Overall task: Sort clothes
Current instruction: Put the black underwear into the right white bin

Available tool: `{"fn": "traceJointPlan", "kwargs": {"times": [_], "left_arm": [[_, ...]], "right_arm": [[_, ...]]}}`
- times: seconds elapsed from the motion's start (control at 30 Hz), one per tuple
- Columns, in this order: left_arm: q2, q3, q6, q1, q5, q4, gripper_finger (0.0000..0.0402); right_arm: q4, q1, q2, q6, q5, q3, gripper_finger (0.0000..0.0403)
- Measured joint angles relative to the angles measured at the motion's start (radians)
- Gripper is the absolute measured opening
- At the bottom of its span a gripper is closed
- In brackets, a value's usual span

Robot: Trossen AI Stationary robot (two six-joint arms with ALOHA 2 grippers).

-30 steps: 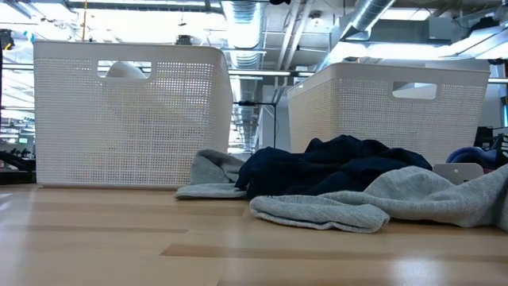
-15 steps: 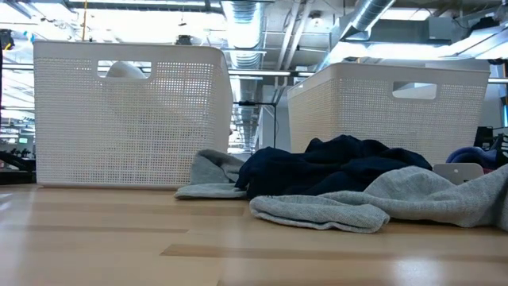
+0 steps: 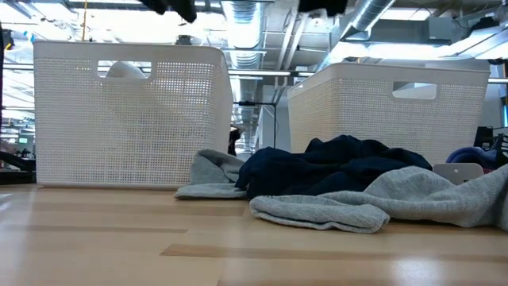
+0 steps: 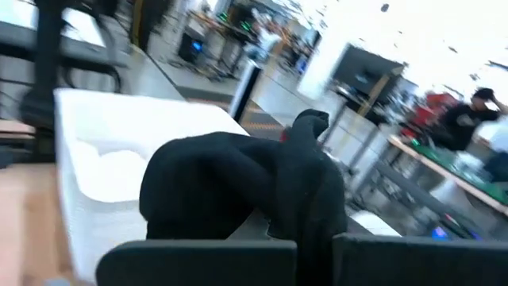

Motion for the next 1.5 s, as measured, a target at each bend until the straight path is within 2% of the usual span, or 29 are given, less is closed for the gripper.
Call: {"fn": "traceJointPlan", "kwargs": {"times": [0.33,0.47,0.73,1.2,1.37,1.5], "left_arm": [[0.0,-0.248,0.047,0.015,0.031,0.377,0.0164],[0.0,-0.324,0.051,0.039,0.052,0.512,0.0164],[-0.001,-0.417,0.027,0.07,0.13,0.698,0.0164],[-0.001,-0.548,0.039,0.097,0.144,0.94,0.0164],[-0.001,-0.589,0.026,0.117,0.153,1.016,0.0164],[-0.001,-0.616,0.037,0.12,0.154,1.067,0.0164]], "right_arm": [[-0.333,-0.252,-0.066,0.226,-0.005,0.0,0.0],[-0.419,-0.354,-0.065,0.282,-0.072,0.0,0.0],[-0.435,-0.507,-0.052,0.291,-0.172,0.0,0.0],[-0.47,-0.748,-0.021,0.268,-0.366,-0.001,0.0],[-0.473,-0.845,-0.002,0.262,-0.478,-0.002,0.0],[-0.47,-0.892,0.029,0.241,-0.511,0.0,0.0]]}}
